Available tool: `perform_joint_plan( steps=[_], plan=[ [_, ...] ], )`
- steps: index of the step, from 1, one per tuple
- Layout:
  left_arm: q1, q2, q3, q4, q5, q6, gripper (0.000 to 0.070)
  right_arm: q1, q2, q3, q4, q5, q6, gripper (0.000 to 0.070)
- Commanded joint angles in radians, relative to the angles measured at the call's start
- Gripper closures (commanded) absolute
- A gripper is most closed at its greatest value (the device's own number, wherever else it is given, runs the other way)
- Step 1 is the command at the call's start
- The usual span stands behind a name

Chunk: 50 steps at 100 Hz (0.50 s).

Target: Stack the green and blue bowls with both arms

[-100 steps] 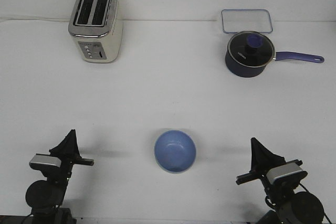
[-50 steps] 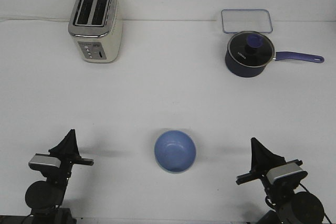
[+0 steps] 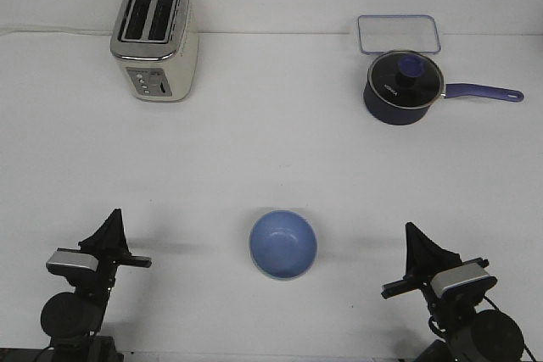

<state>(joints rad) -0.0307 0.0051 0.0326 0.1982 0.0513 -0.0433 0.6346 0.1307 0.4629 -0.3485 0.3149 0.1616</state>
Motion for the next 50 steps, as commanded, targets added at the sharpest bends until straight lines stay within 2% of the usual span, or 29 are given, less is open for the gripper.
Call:
perform_joint_plan(
  steps=[1, 11, 22, 41, 50],
  plan=[
    [0.000, -0.002, -0.019, 0.012, -0.003, 0.003, 0.0686, 0.006, 0.001, 0.001, 0.012, 0.000, -0.015, 0.0700],
    [0.000, -0.002, -0.019, 0.013, -0.003, 0.003, 0.0686, -0.043, 0.000, -0.002, 0.013, 0.001, -0.103, 0.0700],
    [0.000, -0.002, -0.019, 0.012, -0.003, 0.003, 0.0686, -0.191, 0.000, -0.031, 0.066, -0.023, -0.197, 0.0700],
    [0.000, -0.002, -0.019, 0.012, -0.003, 0.003, 0.0686, -0.481, -0.024, -0.162, 0.174, -0.302, -0.379, 0.0700],
    [0.000, -0.002, -0.019, 0.013, -0.003, 0.003, 0.0686, -0.563, -0.063, -0.241, 0.191, -0.375, -0.428, 0.0700]
  ],
)
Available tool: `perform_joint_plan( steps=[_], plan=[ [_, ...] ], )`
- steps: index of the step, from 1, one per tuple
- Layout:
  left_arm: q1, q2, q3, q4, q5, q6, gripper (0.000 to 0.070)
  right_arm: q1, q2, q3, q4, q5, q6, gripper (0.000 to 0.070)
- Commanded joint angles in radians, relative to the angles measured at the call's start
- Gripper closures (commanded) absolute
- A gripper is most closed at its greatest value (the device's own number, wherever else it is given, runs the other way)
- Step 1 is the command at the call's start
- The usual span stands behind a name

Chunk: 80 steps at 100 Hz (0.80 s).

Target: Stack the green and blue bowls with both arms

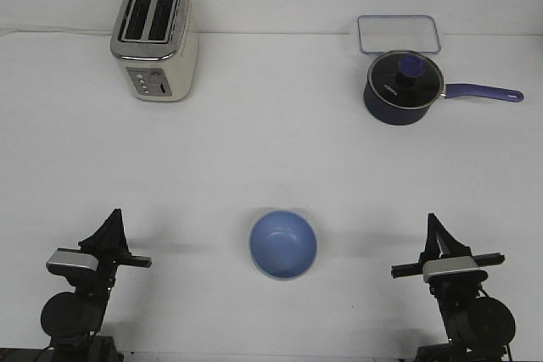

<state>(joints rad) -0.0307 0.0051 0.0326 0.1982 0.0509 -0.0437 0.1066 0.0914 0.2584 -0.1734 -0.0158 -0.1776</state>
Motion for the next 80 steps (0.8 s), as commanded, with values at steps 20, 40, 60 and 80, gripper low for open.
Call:
perform_joint_plan(
  steps=[20, 40, 60, 80],
  plan=[
    [0.000, -0.002, -0.019, 0.011, -0.002, 0.003, 0.0686, -0.100, -0.090, -0.182, 0.073, -0.049, -0.107, 0.0700],
    [0.000, -0.002, -0.019, 0.012, -0.002, 0.003, 0.0686, -0.100, -0.090, -0.246, 0.096, -0.063, -0.080, 0.0700],
    [0.000, -0.002, -0.019, 0.010, -0.002, 0.003, 0.0686, -0.100, -0.090, -0.246, 0.121, -0.062, -0.081, 0.0700],
    [0.000, -0.002, -0.019, 0.011, -0.002, 0.003, 0.0686, -0.100, -0.090, -0.246, 0.129, -0.063, -0.081, 0.0700]
  ],
)
